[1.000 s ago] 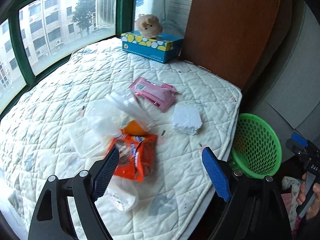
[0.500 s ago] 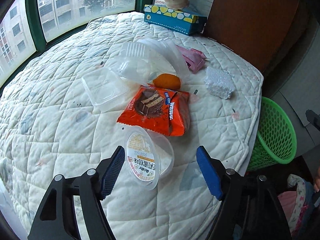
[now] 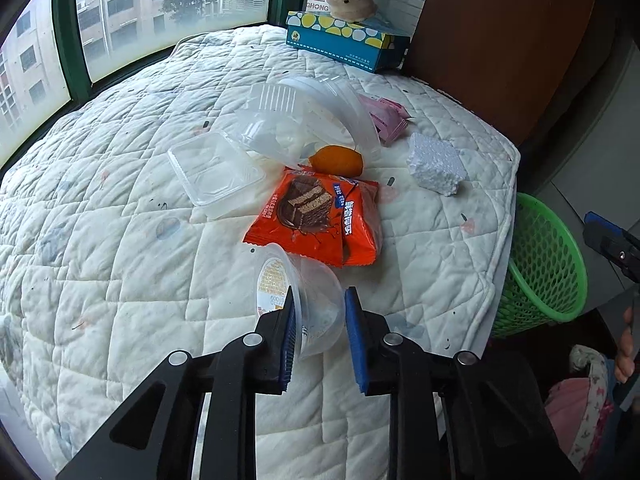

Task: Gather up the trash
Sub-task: 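Grasp the lidded yogurt cup with the left gripper, then grasp the orange Ovaltine packet with the right gripper while the left gripper holds the yogurt cup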

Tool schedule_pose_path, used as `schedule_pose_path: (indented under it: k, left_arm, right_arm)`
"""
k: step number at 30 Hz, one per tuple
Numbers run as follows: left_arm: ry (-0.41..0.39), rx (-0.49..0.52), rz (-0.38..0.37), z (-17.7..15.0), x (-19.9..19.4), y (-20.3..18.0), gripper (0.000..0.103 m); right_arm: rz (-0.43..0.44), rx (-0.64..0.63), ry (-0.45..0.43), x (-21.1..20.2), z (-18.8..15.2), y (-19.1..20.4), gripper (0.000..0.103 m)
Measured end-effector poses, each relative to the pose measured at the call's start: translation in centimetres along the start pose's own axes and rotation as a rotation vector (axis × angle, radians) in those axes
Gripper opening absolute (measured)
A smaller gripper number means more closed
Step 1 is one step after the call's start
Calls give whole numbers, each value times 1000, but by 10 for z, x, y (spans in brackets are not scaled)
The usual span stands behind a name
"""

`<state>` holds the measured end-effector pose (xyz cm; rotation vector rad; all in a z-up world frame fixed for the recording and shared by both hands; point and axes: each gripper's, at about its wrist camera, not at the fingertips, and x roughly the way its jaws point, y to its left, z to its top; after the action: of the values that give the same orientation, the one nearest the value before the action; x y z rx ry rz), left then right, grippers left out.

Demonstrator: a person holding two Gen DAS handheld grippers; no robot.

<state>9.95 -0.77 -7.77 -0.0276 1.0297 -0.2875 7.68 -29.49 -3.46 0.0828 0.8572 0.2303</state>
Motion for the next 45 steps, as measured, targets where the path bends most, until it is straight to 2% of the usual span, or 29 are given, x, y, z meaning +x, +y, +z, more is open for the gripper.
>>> schedule_pose_path:
  k: [8,17,28,34,37,41,44,45]
  left_arm:
    - [-26,-26,-6,-7,-30,14,22]
    - [-101,-62,3,-7,-69,39,22]
    - [-135,-118,3,-12,-84,74,22]
    - [-145,-130,-4,-15,-87,86,22]
    - [-148,-141,-9,-16,-87,90,22]
    - [-151,-147,-10,-18,-87,93,22]
    - [-147,-154,-12,-18,-85,94,22]
    - [-145,-156,-12,-18,-85,93,22]
  right_arm:
    - [97,-28,50,27,7,36,97]
    - [232,42,157,75,29,86,97]
    - [211,169,299,140,48,133,97]
    - [149,191,319,158,52,149,97]
    - [91,180,335,168,51,155,97]
    - [41,186,348,179,45,151,97]
    - [35,167,333,177,41,148,89]
    - [28,150,329,176,41,149,82]
